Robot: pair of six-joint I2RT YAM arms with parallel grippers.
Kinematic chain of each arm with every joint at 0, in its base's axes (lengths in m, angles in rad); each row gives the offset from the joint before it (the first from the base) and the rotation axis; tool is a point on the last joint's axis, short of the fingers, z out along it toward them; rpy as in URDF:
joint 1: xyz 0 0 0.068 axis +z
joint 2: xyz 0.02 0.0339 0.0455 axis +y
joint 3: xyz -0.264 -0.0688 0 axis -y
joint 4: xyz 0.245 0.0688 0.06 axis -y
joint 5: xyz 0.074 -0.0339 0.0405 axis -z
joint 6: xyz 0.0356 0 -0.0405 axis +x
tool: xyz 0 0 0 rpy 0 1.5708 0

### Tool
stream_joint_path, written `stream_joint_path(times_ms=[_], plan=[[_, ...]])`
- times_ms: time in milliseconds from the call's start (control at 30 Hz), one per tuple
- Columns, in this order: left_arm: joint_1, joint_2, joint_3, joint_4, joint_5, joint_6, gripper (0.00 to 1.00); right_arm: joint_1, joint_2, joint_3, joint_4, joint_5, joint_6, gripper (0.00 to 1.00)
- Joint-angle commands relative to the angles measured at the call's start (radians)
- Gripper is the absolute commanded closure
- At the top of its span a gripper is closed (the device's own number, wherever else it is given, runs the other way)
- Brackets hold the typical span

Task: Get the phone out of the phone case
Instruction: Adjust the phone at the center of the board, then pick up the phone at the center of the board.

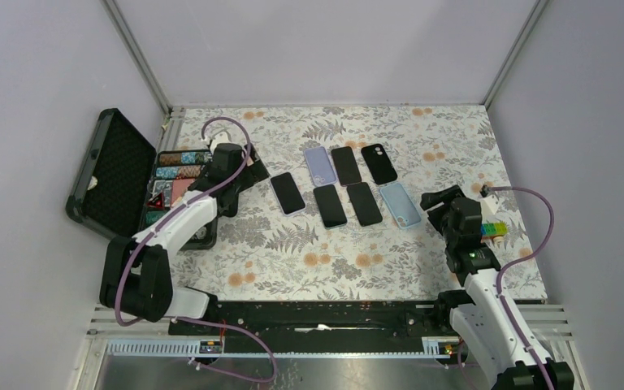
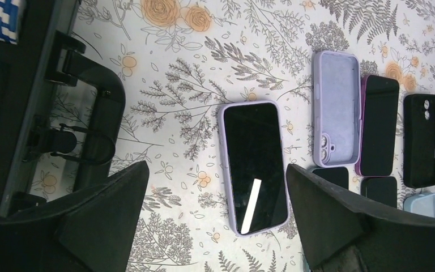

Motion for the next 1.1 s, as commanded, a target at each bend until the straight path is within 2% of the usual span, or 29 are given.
stream_joint_path(times_ms=[0,100,200,300,467,567,733,1067], plan=[[-0.001,-0.01,0.05,0.002,0.02,0.02,0.08,-0.007,0.008,-0.003,0.047,-0.001,0.001,0.33],[-0.053,0.068,0.118,-0.101,-0.005,-0.023,0.08,-0.007,0.039,0.004,0.048,-0.031,-0.007,0.33],[-0.12,0.157,0.163,-0.136,-0.02,-0.076,0.01,-0.007,0.062,0.014,0.043,-0.083,-0.013,0.33],[-0.182,0.266,0.235,-0.214,-0.067,-0.144,0.01,-0.007,0.08,0.033,0.029,-0.141,-0.031,0.32],[-0.242,0.366,0.276,-0.236,-0.135,-0.257,0.01,-0.007,0.088,0.061,-0.032,-0.187,-0.048,0.24],[-0.253,0.409,0.303,-0.269,-0.158,-0.286,0.01,-0.007,0.07,0.041,-0.035,-0.202,-0.043,0.15],[-0.258,0.469,0.338,-0.277,-0.152,-0.244,0.01,-0.007,0.044,0.025,-0.044,-0.204,-0.055,0.11],[-0.258,0.55,0.396,-0.325,-0.144,-0.2,0.01,-0.007,0.094,0.006,0.018,-0.25,-0.044,0.12]])
